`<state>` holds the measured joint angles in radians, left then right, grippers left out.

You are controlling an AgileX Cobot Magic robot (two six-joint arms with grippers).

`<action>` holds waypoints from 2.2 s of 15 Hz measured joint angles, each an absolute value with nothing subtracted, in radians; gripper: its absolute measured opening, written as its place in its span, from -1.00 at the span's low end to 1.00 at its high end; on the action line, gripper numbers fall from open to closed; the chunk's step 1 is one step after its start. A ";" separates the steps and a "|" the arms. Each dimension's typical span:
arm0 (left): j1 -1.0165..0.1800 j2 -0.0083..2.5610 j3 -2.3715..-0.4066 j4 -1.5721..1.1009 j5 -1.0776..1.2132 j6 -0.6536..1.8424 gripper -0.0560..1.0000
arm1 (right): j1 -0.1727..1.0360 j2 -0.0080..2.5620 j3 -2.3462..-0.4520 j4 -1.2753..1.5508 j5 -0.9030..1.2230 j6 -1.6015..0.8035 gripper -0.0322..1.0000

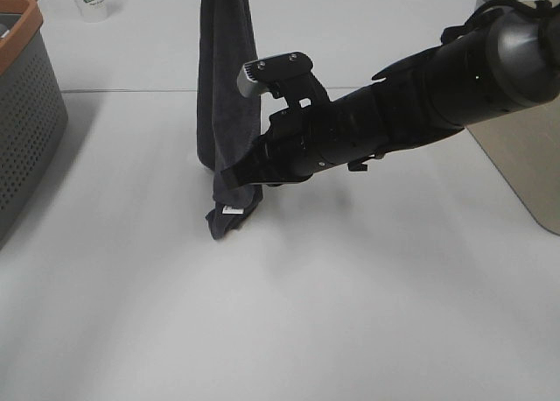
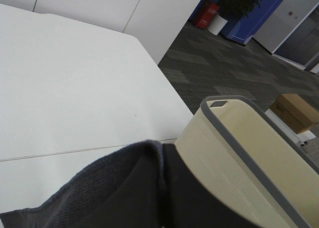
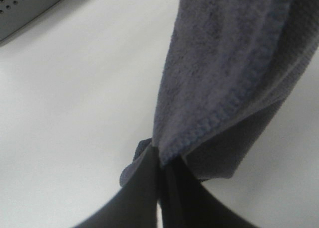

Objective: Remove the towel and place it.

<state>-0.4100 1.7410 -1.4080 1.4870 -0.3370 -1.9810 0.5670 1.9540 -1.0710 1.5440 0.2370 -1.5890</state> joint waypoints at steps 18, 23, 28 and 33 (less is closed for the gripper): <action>-0.410 1.743 -1.443 1.487 -0.341 -1.980 -0.89 | 0.567 1.963 -1.071 1.202 0.242 -1.256 -0.79; -0.410 1.743 -1.443 1.487 -0.342 -1.980 -0.89 | 0.567 1.965 -1.089 1.221 0.207 -1.257 -0.29; -0.410 1.743 -1.443 1.487 -0.342 -1.980 -0.89 | 0.567 1.965 -1.103 1.201 0.219 -1.239 -0.90; -0.334 1.742 -1.443 1.461 -0.416 -1.998 -0.89 | 0.567 1.820 -1.109 0.679 0.452 -0.866 -0.90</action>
